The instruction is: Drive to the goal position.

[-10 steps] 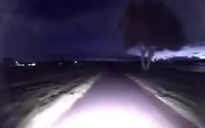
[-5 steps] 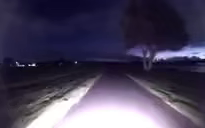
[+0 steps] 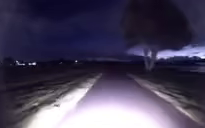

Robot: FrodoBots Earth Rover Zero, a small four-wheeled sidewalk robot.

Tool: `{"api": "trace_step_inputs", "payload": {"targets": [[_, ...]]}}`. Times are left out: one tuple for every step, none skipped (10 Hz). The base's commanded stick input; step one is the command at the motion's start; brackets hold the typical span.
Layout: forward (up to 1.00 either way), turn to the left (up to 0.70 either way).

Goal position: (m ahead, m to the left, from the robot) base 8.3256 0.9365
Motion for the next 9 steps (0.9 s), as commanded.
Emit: {"api": "trace_step_inputs", "payload": {"targets": [[0.70,0.00],[0.70,0.00],[0.70,0.00],[0.70,0.00],[0.70,0.00],[0.70,-0.24],[0.70,-0.17],[0.70,-0.10],[0.70,0.00]]}}
